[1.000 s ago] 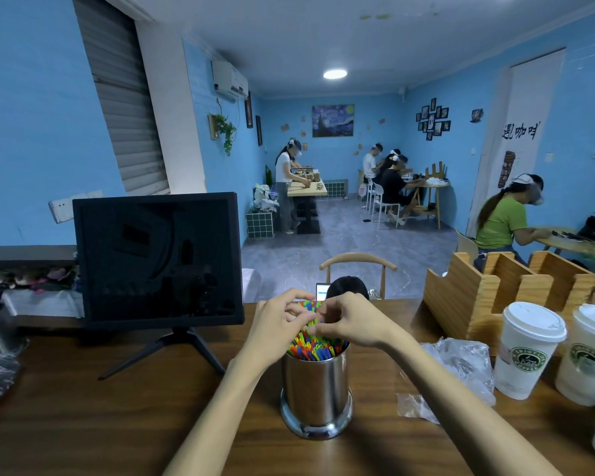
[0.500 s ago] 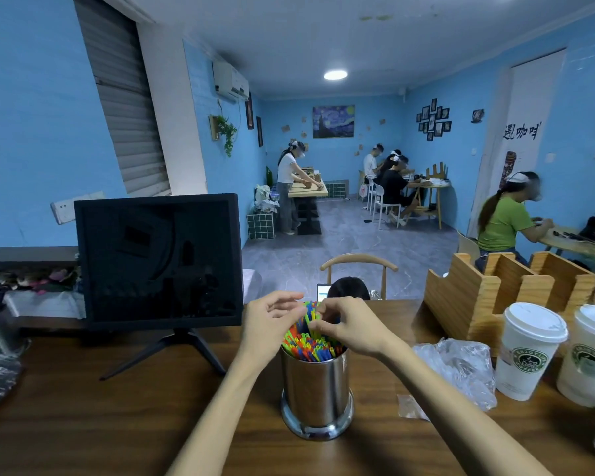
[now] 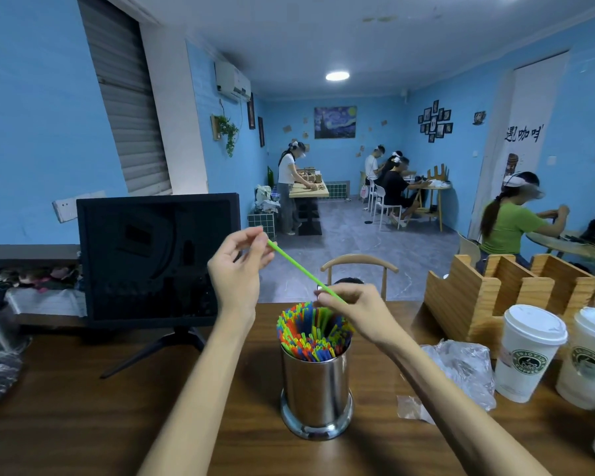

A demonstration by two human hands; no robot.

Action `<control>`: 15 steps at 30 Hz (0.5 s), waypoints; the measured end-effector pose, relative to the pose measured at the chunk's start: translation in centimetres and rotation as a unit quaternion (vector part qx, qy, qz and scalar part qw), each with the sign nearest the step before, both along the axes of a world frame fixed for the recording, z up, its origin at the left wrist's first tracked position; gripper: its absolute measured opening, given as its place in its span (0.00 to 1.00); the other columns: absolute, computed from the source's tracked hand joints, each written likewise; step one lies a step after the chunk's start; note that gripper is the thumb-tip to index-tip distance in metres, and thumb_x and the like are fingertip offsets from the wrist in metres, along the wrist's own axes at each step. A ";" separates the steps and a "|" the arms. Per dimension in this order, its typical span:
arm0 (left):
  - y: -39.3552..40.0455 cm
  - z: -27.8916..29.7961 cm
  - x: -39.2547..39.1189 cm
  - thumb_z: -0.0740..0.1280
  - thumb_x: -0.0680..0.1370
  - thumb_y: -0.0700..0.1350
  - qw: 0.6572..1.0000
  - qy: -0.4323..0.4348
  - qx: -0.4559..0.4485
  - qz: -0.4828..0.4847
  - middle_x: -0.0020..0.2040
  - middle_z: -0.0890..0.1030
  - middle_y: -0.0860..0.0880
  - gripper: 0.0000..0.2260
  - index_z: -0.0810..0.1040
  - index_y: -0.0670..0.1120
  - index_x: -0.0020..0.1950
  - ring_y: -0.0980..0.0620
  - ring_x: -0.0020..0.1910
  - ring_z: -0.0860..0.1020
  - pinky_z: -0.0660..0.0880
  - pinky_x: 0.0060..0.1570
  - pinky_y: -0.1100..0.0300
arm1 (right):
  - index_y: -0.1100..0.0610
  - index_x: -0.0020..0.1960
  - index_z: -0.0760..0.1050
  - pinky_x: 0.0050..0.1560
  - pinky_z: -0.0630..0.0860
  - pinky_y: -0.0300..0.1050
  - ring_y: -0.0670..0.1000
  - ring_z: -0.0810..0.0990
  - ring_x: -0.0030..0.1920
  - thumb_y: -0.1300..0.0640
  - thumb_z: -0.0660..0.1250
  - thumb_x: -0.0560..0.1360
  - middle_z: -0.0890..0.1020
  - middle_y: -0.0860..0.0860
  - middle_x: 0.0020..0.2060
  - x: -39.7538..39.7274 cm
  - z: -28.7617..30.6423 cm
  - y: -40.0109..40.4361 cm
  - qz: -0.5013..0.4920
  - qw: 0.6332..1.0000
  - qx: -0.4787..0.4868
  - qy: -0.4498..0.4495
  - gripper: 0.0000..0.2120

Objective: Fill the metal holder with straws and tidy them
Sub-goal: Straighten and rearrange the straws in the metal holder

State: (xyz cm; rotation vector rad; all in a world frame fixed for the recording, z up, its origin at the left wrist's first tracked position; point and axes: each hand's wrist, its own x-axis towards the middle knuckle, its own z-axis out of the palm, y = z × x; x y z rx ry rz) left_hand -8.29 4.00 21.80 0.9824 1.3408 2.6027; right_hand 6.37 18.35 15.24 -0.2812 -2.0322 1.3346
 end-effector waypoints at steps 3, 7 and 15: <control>0.1 -2.2 -0.7 0.72 0.78 0.38 0.998 -0.040 -0.046 -0.020 0.42 0.85 0.45 0.03 0.83 0.45 0.49 0.48 0.43 0.85 0.82 0.45 0.61 | 0.64 0.53 0.84 0.39 0.75 0.37 0.50 0.86 0.40 0.61 0.72 0.76 0.87 0.58 0.41 0.8 1.7 0.6 -0.001 0.985 -0.143 0.092 0.09; 0.4 -4.8 -0.8 0.74 0.77 0.38 0.980 0.029 -0.191 -0.041 0.42 0.85 0.46 0.04 0.82 0.45 0.49 0.46 0.45 0.85 0.82 0.45 0.59 | 0.62 0.47 0.82 0.35 0.73 0.37 0.49 0.84 0.36 0.55 0.74 0.71 0.86 0.56 0.39 1.9 3.7 1.7 -0.026 0.953 -0.254 0.165 0.10; 0.4 -6.1 0.8 0.80 0.70 0.54 0.828 0.276 -0.479 -0.097 0.40 0.86 0.56 0.08 0.87 0.54 0.46 0.63 0.39 0.81 0.77 0.42 0.67 | 0.55 0.62 0.79 0.47 0.83 0.49 0.50 0.85 0.42 0.61 0.69 0.80 0.86 0.52 0.42 1.5 3.4 2.4 -0.148 0.978 0.060 0.138 0.11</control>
